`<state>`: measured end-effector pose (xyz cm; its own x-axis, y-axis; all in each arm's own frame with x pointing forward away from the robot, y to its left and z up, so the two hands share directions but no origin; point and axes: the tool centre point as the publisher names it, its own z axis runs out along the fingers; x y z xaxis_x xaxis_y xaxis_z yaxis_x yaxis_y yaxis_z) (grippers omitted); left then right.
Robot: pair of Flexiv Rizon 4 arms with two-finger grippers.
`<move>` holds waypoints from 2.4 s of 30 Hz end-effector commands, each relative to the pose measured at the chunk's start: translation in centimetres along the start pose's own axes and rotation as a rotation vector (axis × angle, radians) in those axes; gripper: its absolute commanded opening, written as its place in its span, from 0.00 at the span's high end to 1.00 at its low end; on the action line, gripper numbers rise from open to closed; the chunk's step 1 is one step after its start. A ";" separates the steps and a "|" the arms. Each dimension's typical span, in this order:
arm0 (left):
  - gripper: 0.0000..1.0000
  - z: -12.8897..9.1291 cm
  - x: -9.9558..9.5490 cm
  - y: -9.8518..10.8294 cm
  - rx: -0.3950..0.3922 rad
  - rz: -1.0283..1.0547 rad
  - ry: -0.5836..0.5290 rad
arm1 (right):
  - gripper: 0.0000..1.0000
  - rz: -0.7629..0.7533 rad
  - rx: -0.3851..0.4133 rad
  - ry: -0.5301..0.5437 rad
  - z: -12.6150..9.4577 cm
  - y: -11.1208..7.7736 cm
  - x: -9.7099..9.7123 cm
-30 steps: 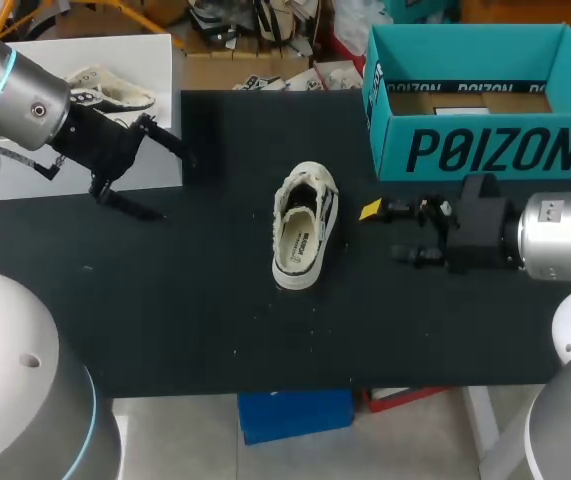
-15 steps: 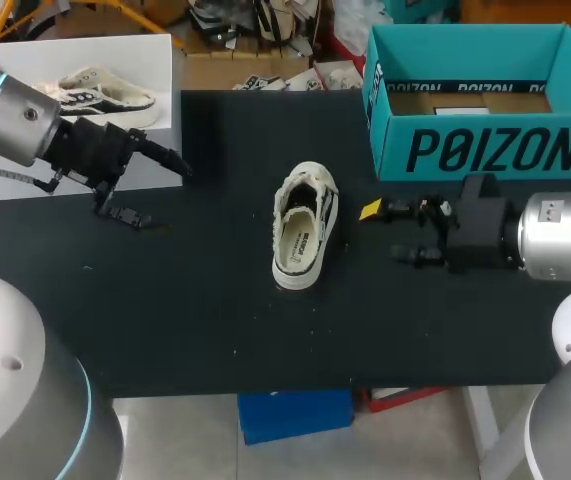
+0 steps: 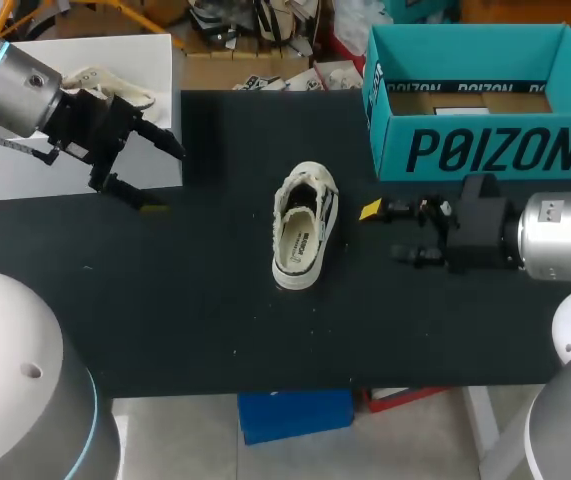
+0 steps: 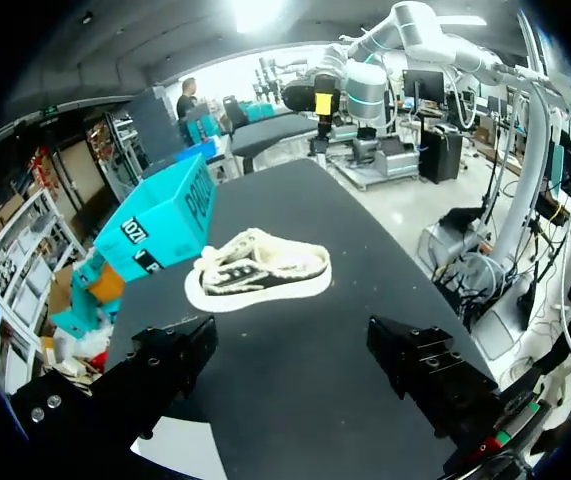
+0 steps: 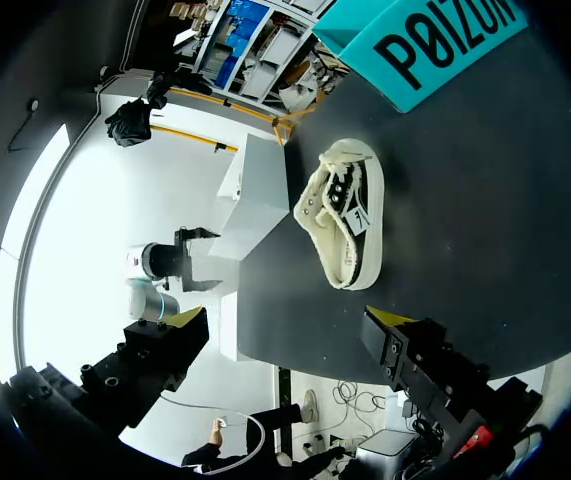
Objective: Take the shoe out of the shoebox, open the shoe tongue, remove and reinsert the insole, then place the shoe into the shoebox
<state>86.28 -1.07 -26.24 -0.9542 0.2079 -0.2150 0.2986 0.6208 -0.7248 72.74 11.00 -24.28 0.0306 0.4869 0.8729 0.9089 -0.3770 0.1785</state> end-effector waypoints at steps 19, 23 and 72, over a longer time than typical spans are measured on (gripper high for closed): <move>0.00 -0.2 0.5 -0.6 -0.056 -0.015 -0.028 | 0.00 -0.137 0.256 -0.414 2.5 9.7 0.6; 0.00 -0.2 0.5 -0.6 -0.056 -0.015 -0.028 | 0.00 -0.169 0.328 -0.518 4.1 10.5 0.9; 0.00 -0.2 0.5 -0.6 -0.056 -0.015 -0.028 | 0.00 -0.301 0.219 -0.914 13.7 11.6 -5.8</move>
<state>85.64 -1.12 -25.87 -0.9581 0.1763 -0.2256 0.2850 0.6622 -0.6930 88.06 14.53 -32.75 0.0145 0.9954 0.0949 0.9834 -0.0314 0.1786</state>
